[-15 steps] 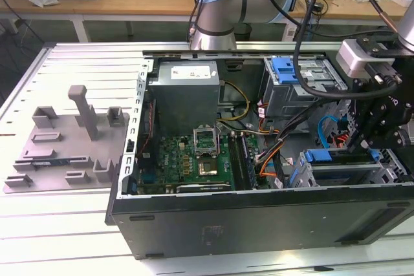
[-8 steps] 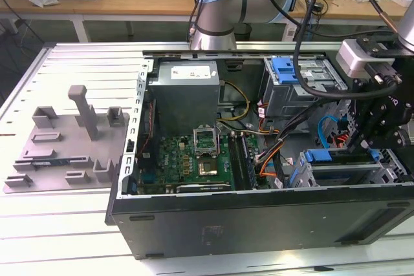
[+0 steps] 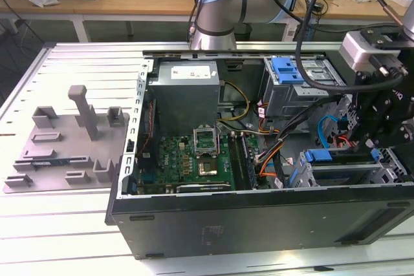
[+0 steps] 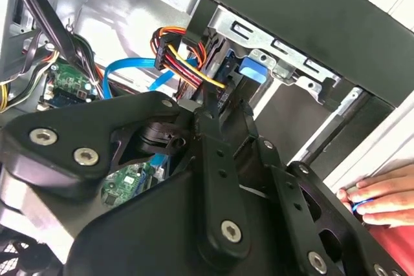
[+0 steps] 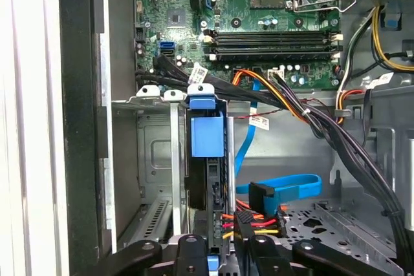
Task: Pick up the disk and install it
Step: 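Insert the first disk wire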
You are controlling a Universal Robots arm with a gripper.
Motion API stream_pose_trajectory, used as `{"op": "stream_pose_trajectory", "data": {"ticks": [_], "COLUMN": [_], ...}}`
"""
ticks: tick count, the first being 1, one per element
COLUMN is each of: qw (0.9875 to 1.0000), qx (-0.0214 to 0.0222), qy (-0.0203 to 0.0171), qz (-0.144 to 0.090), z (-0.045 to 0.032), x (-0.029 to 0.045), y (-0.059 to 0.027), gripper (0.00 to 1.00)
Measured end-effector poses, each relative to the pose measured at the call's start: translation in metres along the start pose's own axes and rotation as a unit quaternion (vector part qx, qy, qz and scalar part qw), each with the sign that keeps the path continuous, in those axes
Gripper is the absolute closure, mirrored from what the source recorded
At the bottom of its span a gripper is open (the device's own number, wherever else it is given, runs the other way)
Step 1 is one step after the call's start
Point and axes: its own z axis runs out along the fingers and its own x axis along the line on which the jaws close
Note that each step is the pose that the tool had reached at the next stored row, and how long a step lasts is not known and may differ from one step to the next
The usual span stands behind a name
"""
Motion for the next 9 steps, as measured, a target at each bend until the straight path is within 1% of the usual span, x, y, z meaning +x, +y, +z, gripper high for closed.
{"op": "stream_pose_trajectory", "data": {"ticks": [1,3,7,8,9], "qw": [1.0000,1.0000,1.0000,1.0000,1.0000], "qx": [0.0000,0.0003,0.0008,0.0011,0.0011], "qy": [0.0000,0.0000,0.0000,0.0005,0.0009], "qz": [0.000,0.000,0.000,0.000,0.000], "z": [-0.0023,-0.0102,-0.0204,-0.0281,-0.0294], "x": [0.0000,0.0000,-0.0001,-0.0003,-0.0006], "y": [0.0000,0.0000,0.0001,0.0002,0.0001], "gripper": [0.69,0.69,0.69,0.69,0.69]}}
